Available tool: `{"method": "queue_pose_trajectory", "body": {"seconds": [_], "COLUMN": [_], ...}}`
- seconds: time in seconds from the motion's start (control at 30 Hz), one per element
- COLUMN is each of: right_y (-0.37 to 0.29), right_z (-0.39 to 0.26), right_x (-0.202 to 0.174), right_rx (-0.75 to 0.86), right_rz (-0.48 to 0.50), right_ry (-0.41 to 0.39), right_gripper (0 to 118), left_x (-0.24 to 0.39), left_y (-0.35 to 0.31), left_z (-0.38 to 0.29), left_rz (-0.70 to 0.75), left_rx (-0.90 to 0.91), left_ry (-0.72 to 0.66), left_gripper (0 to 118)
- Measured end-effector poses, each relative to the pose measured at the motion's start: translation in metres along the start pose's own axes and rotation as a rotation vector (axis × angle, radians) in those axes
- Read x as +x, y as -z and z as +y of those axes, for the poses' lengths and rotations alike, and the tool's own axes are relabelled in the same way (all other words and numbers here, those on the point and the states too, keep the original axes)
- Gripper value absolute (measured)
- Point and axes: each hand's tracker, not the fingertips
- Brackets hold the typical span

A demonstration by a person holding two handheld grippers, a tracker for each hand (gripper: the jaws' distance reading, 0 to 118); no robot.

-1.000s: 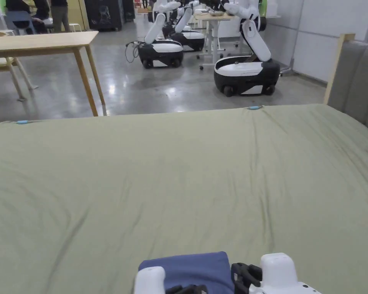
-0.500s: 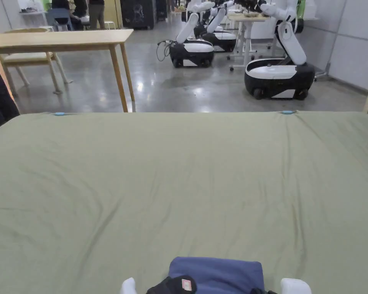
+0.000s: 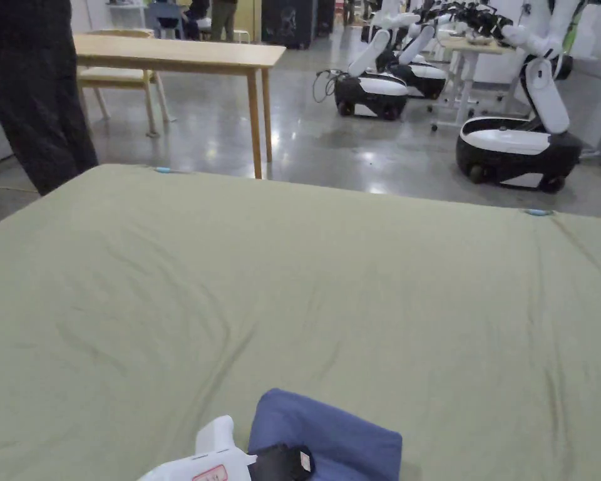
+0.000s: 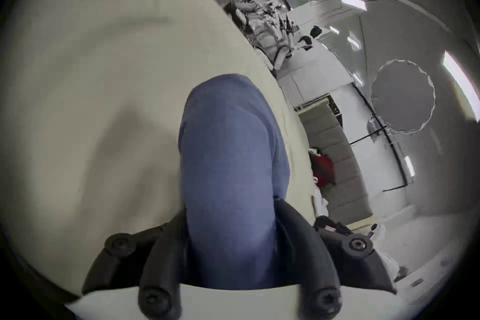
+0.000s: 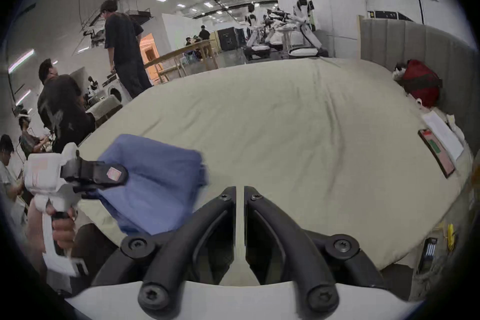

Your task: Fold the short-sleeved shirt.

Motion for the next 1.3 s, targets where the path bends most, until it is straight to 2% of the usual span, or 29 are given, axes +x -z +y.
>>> {"method": "queue_pose_trajectory", "body": {"seconds": [0.1,0.37,0.4,0.53,0.57,0.6,0.63,0.67,0.7,0.8,0.87,0.97,1.0,1.03,1.1,1.13,1.2,1.3], "right_y": [0.004,0.03,0.034,0.039,0.039,0.039,0.039,0.039,0.039,0.038,0.033,0.029,0.03,0.028,0.021,0.016,0.002,-0.027], "right_z": [0.005,-0.008,-0.011,-0.019,-0.02,-0.021,-0.02,-0.02,-0.018,-0.011,-0.005,0.001,0.004,0.007,0.022,0.034,0.068,0.129], "right_x": [-0.018,-0.076,-0.082,-0.102,-0.104,-0.104,-0.105,-0.105,-0.105,-0.098,-0.094,-0.086,-0.079,-0.076,-0.071,-0.068,-0.059,-0.051], "right_rx": [0.005,-0.022,-0.034,-0.072,-0.077,-0.08,-0.081,-0.082,-0.086,-0.083,-0.074,-0.057,-0.051,-0.045,0.006,0.047,0.125,0.276], "right_rz": [0.021,0.105,0.116,0.128,0.131,0.136,0.137,0.137,0.137,0.13,0.126,0.128,0.127,0.129,0.11,0.096,0.089,0.055], "right_ry": [-0.007,-0.022,-0.027,-0.062,-0.067,-0.073,-0.075,-0.077,-0.08,-0.104,-0.111,-0.103,-0.098,-0.098,-0.125,-0.141,-0.133,-0.145], "right_gripper": [8,8,8,8,8,8,8,8,8,8,8,8,8,8,8,8,8,8], "left_x": [-0.037,-0.149,-0.157,-0.208,-0.213,-0.217,-0.217,-0.206,-0.202,-0.196,-0.185,-0.156,-0.138,-0.121,-0.079,-0.051,-0.008,0.081], "left_y": [-0.053,-0.165,-0.176,-0.2,-0.2,-0.198,-0.195,-0.194,-0.196,-0.216,-0.23,-0.247,-0.253,-0.256,-0.248,-0.24,-0.227,-0.186], "left_z": [0.052,0.194,0.206,0.236,0.236,0.233,0.23,0.22,0.217,0.22,0.22,0.22,0.217,0.214,0.207,0.2,0.196,0.172], "left_rz": [0.12,0.35,0.413,0.396,0.393,0.393,0.392,0.397,0.435,0.496,0.602,0.67,0.66,0.608,0.605,0.607,0.499,0.467], "left_rx": [0.04,0.033,0.044,0.01,0.003,0.001,-0.002,-0.002,0.031,0.131,0.155,0.246,0.287,0.319,0.415,0.464,0.485,0.556], "left_ry": [0.107,0.202,0.21,0.075,0.079,0.092,0.098,0.121,0.159,0.231,0.258,0.314,0.316,0.328,0.401,0.47,0.54,0.723], "left_gripper": [24,24,24,25,25,33,55,85,104,108,108,108,102,80,2,3,3,3]}}
